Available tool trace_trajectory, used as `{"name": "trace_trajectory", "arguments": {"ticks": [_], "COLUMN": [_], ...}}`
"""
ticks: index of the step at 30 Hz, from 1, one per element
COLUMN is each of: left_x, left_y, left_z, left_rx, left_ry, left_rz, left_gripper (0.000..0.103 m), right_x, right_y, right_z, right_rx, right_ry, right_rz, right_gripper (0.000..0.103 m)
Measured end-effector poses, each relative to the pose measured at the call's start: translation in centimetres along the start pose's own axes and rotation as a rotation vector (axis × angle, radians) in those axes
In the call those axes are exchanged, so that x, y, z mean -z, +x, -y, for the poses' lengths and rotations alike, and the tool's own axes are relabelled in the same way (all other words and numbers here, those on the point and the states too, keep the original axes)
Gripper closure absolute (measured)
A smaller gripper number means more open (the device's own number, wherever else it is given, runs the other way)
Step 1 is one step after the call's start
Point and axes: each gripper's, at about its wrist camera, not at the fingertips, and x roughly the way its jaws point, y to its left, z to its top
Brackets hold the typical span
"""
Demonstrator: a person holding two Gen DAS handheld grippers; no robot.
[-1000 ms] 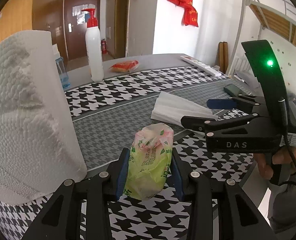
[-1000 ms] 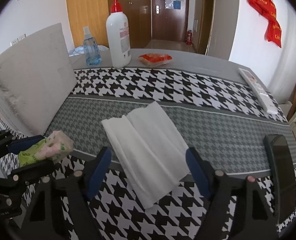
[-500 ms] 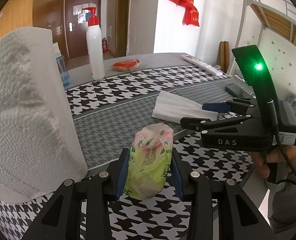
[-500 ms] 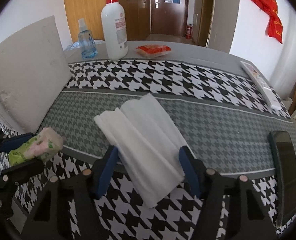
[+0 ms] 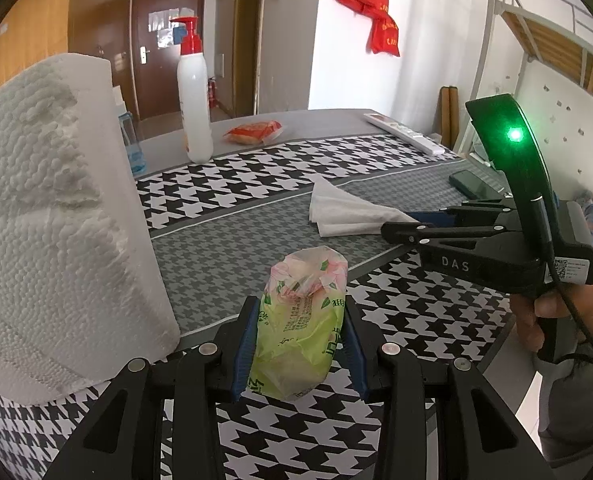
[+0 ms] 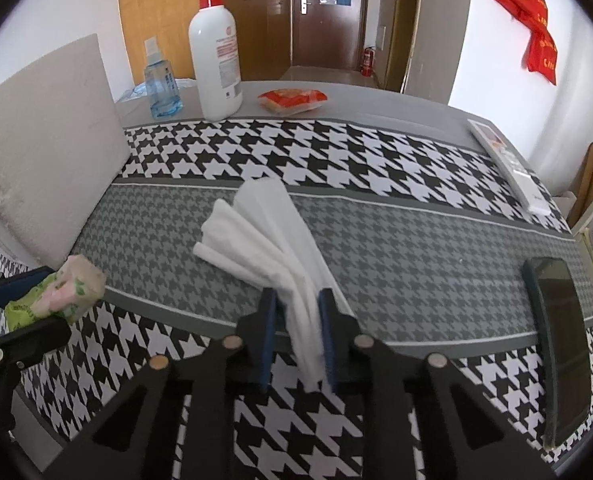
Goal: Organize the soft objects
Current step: 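Close the right gripper on the white tissue and lift it, then carry the green snack packet and white tissue over to the white foam box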
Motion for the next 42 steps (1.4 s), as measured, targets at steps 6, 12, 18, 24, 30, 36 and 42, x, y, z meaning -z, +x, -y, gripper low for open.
{"name": "trace_trajectory", "arguments": {"ticks": [6, 12, 18, 24, 30, 36, 42], "left_x": [0.1, 0.1, 0.3, 0.5, 0.7, 0.8, 0.7], "left_y": [-0.3, -0.8, -1.3, -1.7, -2.0, -2.3, -2.6], "left_z": [0.1, 0.0, 0.3, 0.5, 0.6, 0.9, 1.3], "left_rx": [0.005, 0.003, 0.003, 0.005, 0.006, 0.008, 0.007], "left_ry": [0.002, 0.001, 0.003, 0.004, 0.006, 0.014, 0.026], "left_rz": [0.000, 0.011, 0.021, 0.028, 0.031, 0.036, 0.044], "left_gripper": [0.062, 0.062, 0.062, 0.062, 0.062, 0.062, 0.062], "right_x": [0.6, 1.3, 2.1, 3.2, 3.9, 4.3, 4.7], "right_y": [-0.7, -2.1, -3.7, -5.3, -5.9, -6.6, -7.4], "right_z": [0.5, 0.7, 1.0, 1.1, 1.0, 1.3, 1.4], "right_rx": [-0.043, -0.050, -0.053, -0.048, -0.048, -0.037, -0.031], "right_ry": [0.042, 0.051, 0.076, 0.089, 0.112, 0.129, 0.140], "right_rz": [0.007, 0.040, 0.072, 0.098, 0.116, 0.133, 0.160], "right_gripper": [0.085, 0.087, 0.087, 0.087, 0.087, 0.087, 0.087]}}
